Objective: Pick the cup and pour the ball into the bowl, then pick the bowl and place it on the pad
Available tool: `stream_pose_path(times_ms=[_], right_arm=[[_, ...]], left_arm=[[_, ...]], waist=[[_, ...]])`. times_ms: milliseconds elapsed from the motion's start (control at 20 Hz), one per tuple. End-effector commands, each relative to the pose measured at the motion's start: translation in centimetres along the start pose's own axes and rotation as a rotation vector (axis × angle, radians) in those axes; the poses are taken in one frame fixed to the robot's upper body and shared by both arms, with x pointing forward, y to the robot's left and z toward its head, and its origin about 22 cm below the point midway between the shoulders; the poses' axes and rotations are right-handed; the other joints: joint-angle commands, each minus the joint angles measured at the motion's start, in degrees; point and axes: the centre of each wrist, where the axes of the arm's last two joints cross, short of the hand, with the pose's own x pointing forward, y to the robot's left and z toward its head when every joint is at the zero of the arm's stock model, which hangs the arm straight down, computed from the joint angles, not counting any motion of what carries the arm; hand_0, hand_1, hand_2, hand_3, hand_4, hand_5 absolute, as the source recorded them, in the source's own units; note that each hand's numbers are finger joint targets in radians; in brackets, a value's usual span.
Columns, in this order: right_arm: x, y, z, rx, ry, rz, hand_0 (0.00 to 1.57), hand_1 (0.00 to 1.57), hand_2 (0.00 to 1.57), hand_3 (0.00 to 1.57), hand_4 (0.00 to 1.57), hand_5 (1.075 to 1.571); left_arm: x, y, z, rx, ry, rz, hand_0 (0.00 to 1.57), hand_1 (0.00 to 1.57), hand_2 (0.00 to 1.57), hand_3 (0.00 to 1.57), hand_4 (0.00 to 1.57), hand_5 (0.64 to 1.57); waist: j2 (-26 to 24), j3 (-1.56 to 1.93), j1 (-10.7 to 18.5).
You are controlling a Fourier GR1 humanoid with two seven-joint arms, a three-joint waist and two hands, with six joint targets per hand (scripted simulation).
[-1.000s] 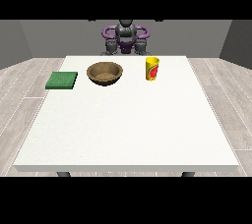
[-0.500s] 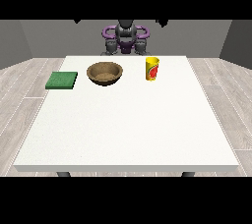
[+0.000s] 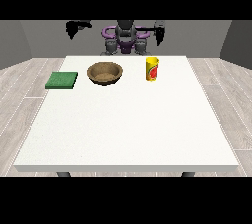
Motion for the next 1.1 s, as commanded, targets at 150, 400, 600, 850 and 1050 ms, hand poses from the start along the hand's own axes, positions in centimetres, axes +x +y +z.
stream_pose_path(times_ms=[150, 400, 600, 850, 1050], right_arm=[[-0.9, -3.1, -1.3, -0.003, -0.033, 0.034, 0.0, 0.0, 0.0, 0.0, 0.26, 1.57], [-1.5, -4.3, -1.7, -0.009, -0.054, 0.035, 0.0, 0.0, 0.0, 0.0, 0.24, 1.571], [-1.9, -5.3, -3.2, -0.007, -0.045, 0.036, 0.0, 0.0, 0.0, 0.0, 0.26, 1.571], [-2.1, -5.8, -2.6, 0.017, -0.109, 0.031, 0.0, 0.0, 0.0, 0.0, 0.24, 1.57], [0.7, -5.9, -3.2, 0.113, -0.136, 0.016, 0.0, 0.0, 0.0, 0.0, 0.27, 1.567]], left_arm=[[-2.3, 0.8, -3.4, 0.024, -0.066, -0.057, 0.0, 0.0, 0.0, 0.0, 0.0, 1.483], [-5.6, 2.4, -3.2, 0.034, -0.035, -0.083, 0.0, 0.0, 0.0, 0.0, 0.0, 1.464], [-6.6, -0.2, -4.1, 0.017, -0.059, -0.093, 0.0, 0.0, 0.0, 0.0, 0.0, 1.452], [-8.2, 4.0, -5.6, 0.102, -0.087, -0.117, 0.0, 0.0, 0.0, 0.0, 0.0, 1.499], [-10.3, 2.9, -4.9, 0.159, -0.048, -0.196, 0.76, 0.76, 0.0, 0.0, 0.0, 1.453]], waist=[[3.0, 0.0, -0.2], [4.1, 0.0, -0.5], [4.9, 0.0, -0.2], [8.4, -0.01, -2.6], [10.5, -0.05, -7.7]])
